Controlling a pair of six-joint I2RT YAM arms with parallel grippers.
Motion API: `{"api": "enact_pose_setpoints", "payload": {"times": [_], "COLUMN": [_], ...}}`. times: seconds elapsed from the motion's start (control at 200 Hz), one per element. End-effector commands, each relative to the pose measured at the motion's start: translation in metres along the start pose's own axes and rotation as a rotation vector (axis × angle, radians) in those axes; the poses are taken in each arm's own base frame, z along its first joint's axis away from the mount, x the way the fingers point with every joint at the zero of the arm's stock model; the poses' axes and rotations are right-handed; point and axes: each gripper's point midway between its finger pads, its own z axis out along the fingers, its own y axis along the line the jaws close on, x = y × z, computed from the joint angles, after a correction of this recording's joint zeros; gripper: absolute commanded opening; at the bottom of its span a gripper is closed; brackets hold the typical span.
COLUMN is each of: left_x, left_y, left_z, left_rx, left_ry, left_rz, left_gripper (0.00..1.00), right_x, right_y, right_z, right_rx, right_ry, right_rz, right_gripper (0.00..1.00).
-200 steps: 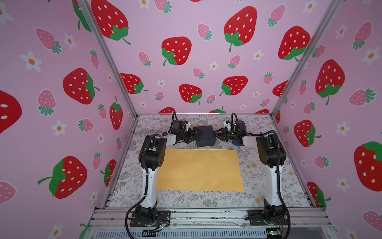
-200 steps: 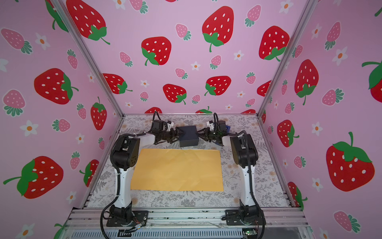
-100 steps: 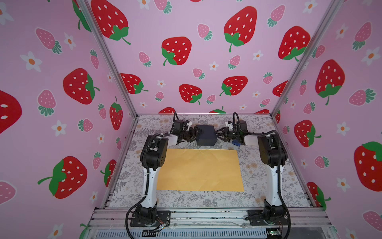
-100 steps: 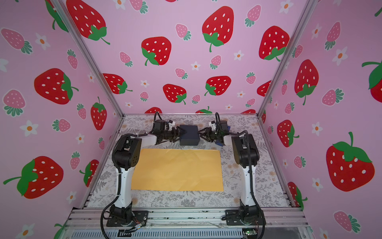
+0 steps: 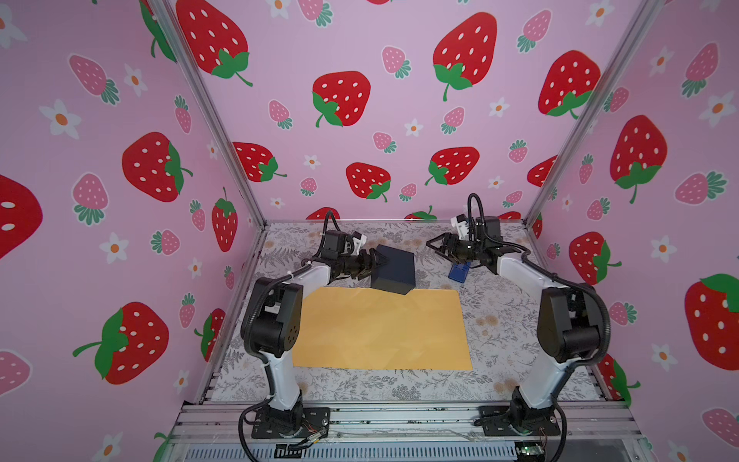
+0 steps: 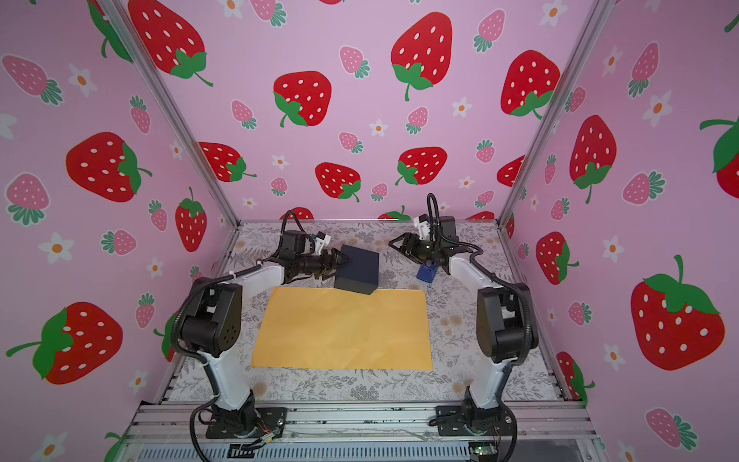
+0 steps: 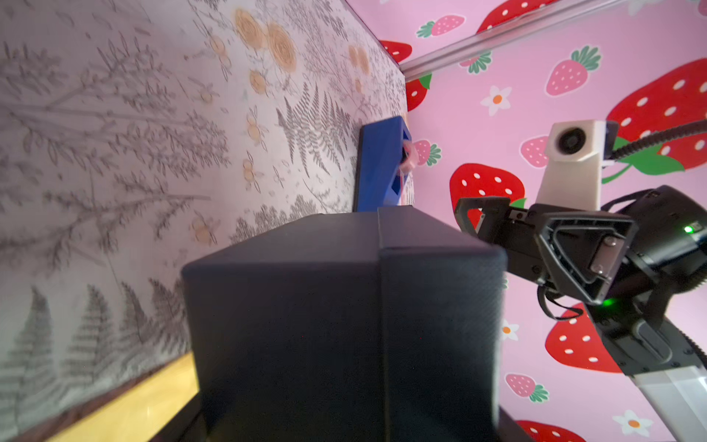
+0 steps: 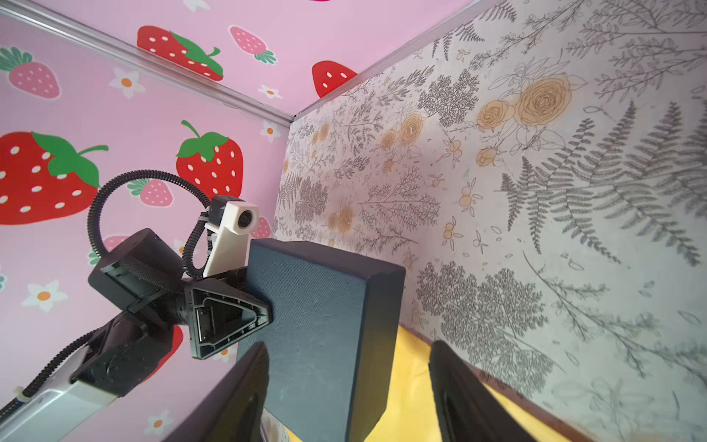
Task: Wrap a gift box in wrapping paper
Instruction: Pick up the gift box from the top-center of the table, then place the gift box on the wrapping paper.
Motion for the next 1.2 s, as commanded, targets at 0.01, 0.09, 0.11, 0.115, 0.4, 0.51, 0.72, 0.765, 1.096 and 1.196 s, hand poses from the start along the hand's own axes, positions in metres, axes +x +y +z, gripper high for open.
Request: {"api": "enact_pose_setpoints", "payload": {"times": [0.01, 0.09, 0.11, 0.115, 0.4, 0.51, 0.72, 0.765, 1.096, 1.196], "left_x": [0.04, 0.062, 0.067, 0.069, 0.125, 0.133, 0.135, 0.133, 0.132, 0.133], "left_y": [-0.006, -0.003, -0.002, -0.001, 0.022, 0.029, 0.034, 0.036, 0.045, 0.052], "left_z": [-0.02, -0.029, -0.03, -0.031, -0.03, -0.03, -0.037, -0.041, -0.044, -0.044], "left_rx": [0.002, -0.012, -0.013, -0.015, 0.009, 0.001, -0.014, -0.025, -0.037, -0.073], "left_ry": [0.045, 0.037, 0.037, 0.038, 0.045, 0.043, 0.022, 0.009, 0.035, 0.054], "left_rz": [-0.01, -0.025, -0.032, -0.035, -0.089, -0.09, -0.078, -0.077, -0.085, -0.106], "left_gripper": [0.77, 0.77, 0.77, 0.77, 0.77, 0.77, 0.75, 0.75, 0.81, 0.92], "right_x": [0.031, 0.043, 0.045, 0.046, 0.069, 0.073, 0.076, 0.077, 0.076, 0.078], "right_y": [-0.015, -0.012, -0.012, -0.012, -0.007, -0.005, -0.002, -0.002, 0.001, 0.0], "right_z": [-0.01, -0.017, -0.018, -0.019, -0.027, -0.028, -0.029, -0.029, -0.028, -0.027], "right_rx": [0.052, 0.054, 0.057, 0.057, 0.082, 0.081, 0.082, 0.083, 0.081, 0.089], "right_ry": [0.033, 0.036, 0.037, 0.037, 0.062, 0.065, 0.07, 0.069, 0.068, 0.072], "right_rz": [0.042, 0.042, 0.042, 0.04, 0.027, 0.023, 0.023, 0.021, 0.021, 0.021], "right_gripper": [0.7, 0.7, 0.7, 0.7, 0.69, 0.69, 0.69, 0.69, 0.69, 0.69]}}
